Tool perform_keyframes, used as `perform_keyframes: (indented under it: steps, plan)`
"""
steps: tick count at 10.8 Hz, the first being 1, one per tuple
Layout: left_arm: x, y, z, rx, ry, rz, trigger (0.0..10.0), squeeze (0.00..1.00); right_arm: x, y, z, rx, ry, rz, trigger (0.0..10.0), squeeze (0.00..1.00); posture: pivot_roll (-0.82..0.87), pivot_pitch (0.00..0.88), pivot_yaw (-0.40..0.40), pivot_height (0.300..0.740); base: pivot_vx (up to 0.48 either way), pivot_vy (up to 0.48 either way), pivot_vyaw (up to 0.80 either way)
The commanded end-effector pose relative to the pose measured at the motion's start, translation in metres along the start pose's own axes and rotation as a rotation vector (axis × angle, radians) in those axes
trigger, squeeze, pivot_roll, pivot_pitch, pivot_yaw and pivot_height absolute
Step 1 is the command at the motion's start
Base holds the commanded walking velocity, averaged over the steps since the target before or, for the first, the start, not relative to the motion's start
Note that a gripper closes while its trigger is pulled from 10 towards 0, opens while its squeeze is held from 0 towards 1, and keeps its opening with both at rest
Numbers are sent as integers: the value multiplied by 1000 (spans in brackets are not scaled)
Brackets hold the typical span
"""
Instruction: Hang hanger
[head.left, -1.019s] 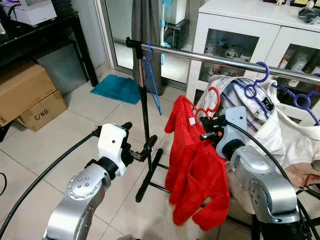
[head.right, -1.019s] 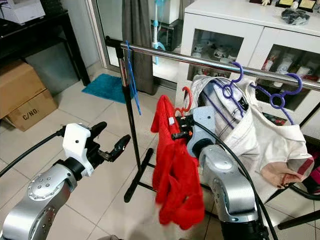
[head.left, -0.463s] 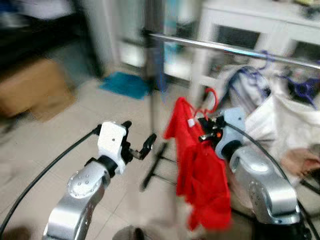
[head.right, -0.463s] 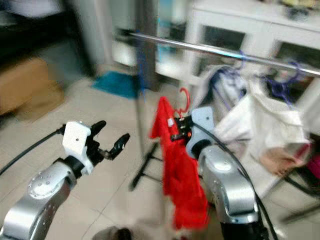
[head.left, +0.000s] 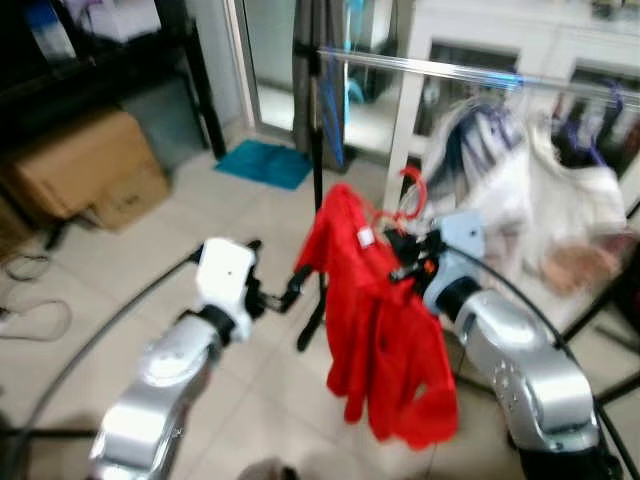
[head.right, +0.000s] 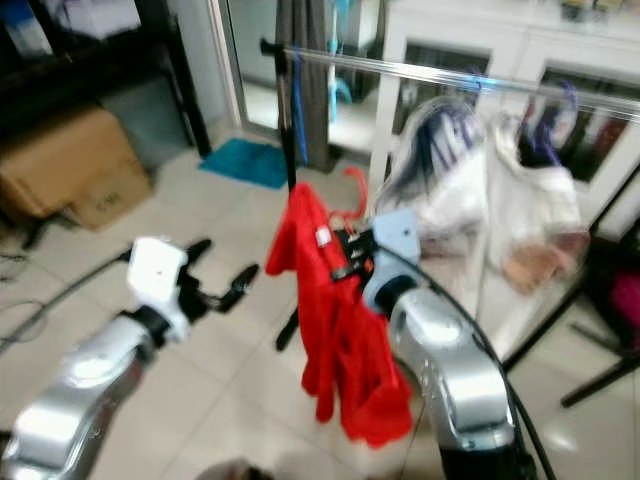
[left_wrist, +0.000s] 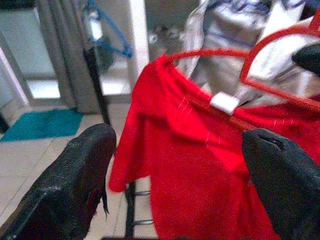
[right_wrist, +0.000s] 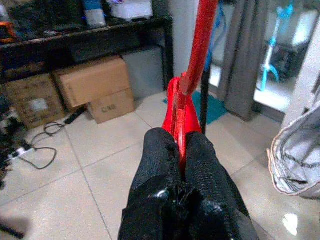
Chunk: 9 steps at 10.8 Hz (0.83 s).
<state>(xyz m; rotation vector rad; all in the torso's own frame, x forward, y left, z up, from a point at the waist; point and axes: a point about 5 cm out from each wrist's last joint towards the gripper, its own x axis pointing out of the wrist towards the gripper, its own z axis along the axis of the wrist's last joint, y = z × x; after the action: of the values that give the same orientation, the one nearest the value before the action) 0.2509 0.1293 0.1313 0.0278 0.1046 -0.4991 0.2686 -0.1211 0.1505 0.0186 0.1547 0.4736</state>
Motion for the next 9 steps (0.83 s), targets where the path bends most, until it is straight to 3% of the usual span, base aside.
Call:
perform_keyframes:
  steps: [1, 2, 3, 4, 5, 7, 8, 9]
  plan:
    - [5, 4, 7, -6, -33, -19, 10000, 1000, -1, 8, 17, -14, -94, 63, 0, 0, -84, 0, 53, 740, 0, 0, 0]
    - [10, 3, 11, 1, -62, -46, 10000, 1000, -2, 14, 19, -22, -110, 122, 0, 0, -85, 0, 54, 740, 0, 0, 0]
    - [19, 10, 10, 27, -49, -3, 10000, 1000, -4, 23, 22, -38, -122, 206, 0, 0, -91, 0, 57, 740, 0, 0, 0]
    - [23, 15, 10, 26, -46, 23, 10000, 867, -6, 27, 22, -50, -125, 241, 0, 0, -94, 0, 59, 740, 0, 0, 0]
    - [31, 20, 12, 11, -56, 41, 10000, 0, -9, 30, 24, -48, -140, 283, 0, 0, -97, 0, 60, 740, 0, 0, 0]
    - [39, 29, 11, 4, -47, 97, 9451, 0, -12, 34, 28, -45, -164, 335, 0, 0, -104, 0, 64, 740, 0, 0, 0]
    - [42, 35, 12, -9, -57, 136, 1608, 0, -15, 35, 29, -40, -177, 357, 0, 0, -104, 0, 64, 740, 0, 0, 0]
    - [42, 38, 13, -21, -56, 175, 588, 0, -15, 33, 30, -40, -179, 356, 0, 0, -105, 0, 67, 740, 0, 0, 0]
